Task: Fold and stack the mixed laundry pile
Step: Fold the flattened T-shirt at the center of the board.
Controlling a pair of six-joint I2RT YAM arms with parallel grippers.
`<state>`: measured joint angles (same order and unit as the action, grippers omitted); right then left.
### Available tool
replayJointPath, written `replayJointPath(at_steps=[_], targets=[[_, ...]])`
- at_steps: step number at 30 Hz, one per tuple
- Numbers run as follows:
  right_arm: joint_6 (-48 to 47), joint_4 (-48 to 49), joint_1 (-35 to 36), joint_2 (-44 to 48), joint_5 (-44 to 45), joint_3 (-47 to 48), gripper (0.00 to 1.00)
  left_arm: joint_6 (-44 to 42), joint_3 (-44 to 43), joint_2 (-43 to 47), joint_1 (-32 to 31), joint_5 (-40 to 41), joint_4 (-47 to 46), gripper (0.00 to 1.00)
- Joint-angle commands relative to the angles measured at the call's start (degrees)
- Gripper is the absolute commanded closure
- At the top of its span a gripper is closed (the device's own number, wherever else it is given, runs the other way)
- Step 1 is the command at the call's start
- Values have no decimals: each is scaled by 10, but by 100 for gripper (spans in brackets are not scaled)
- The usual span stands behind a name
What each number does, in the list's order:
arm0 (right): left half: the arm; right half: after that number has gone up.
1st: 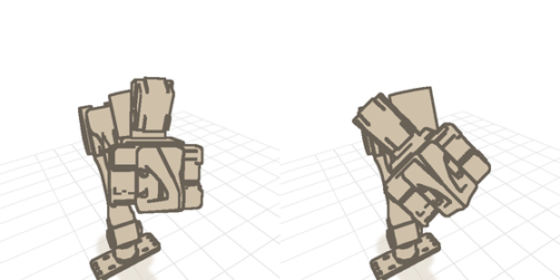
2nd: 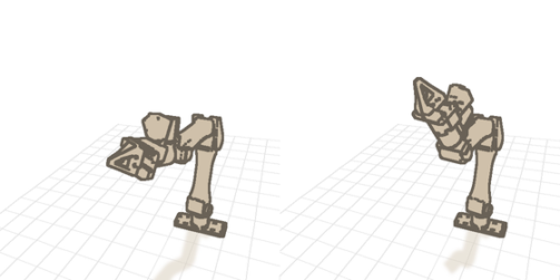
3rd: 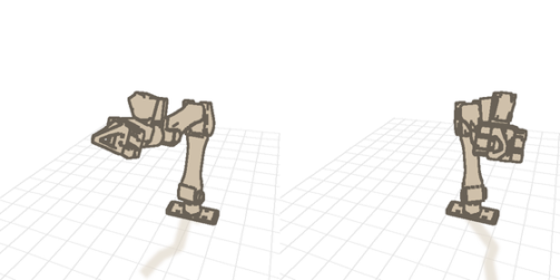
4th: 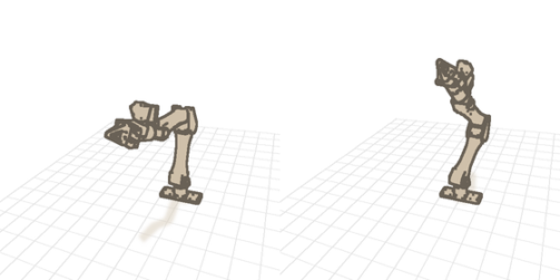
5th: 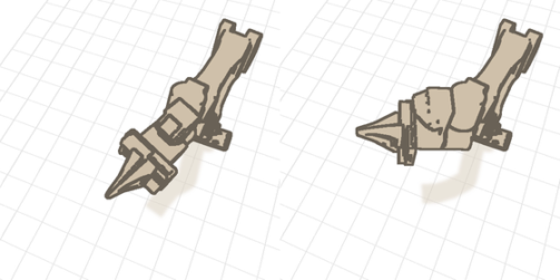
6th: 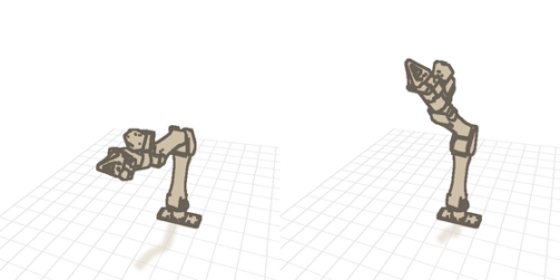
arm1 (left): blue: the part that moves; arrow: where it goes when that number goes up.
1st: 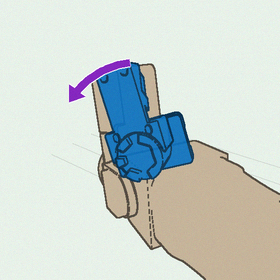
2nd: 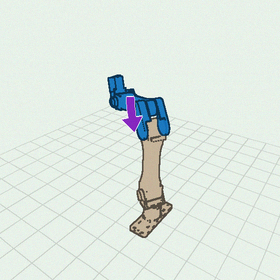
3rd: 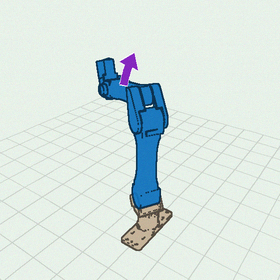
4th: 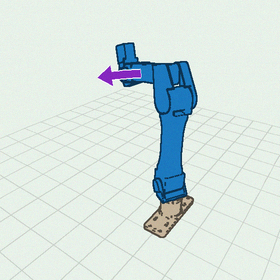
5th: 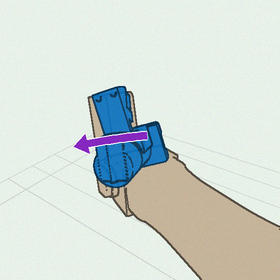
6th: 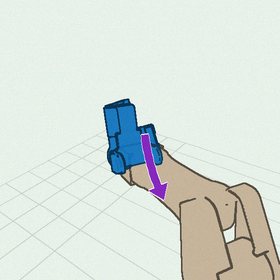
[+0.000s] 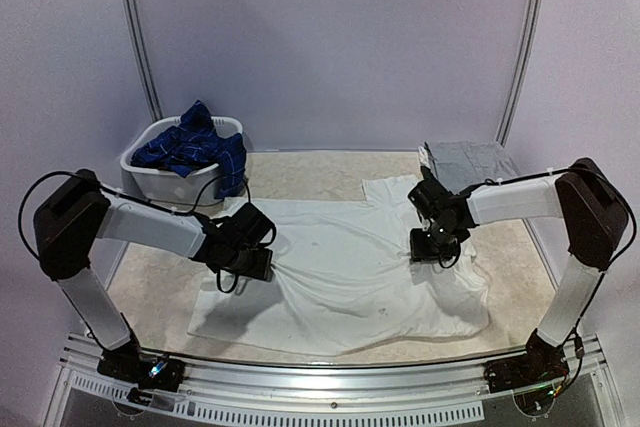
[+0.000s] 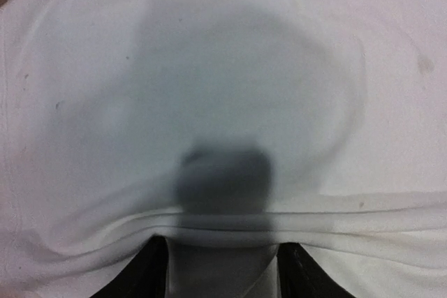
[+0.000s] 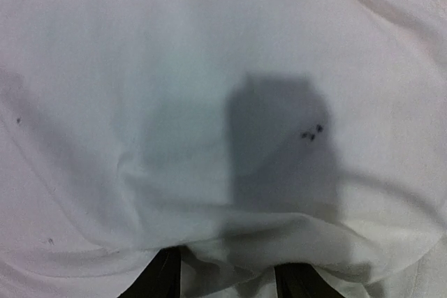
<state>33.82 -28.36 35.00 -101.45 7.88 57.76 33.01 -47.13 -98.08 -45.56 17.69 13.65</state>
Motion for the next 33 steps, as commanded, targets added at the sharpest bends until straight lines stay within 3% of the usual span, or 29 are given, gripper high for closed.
replayJointPath(at_steps=[1,11,20,26,32,33], targets=[[-33,11,-46,-67,-14,42,54,-30,-1,-63,42,-16,20,45],[-85,-40,-82,-145,-37,189,55,-50,-53,-66,80,-16,32,44],[-80,-2,-65,-1,-73,96,48,-13,7,120,11,64,125,25],[-46,12,-43,141,-66,8,36,66,68,251,-7,97,231,22],[50,114,-38,321,-34,-164,2,158,113,334,-21,119,330,25],[70,136,-38,358,-42,-195,1,174,121,346,-24,122,339,26]])
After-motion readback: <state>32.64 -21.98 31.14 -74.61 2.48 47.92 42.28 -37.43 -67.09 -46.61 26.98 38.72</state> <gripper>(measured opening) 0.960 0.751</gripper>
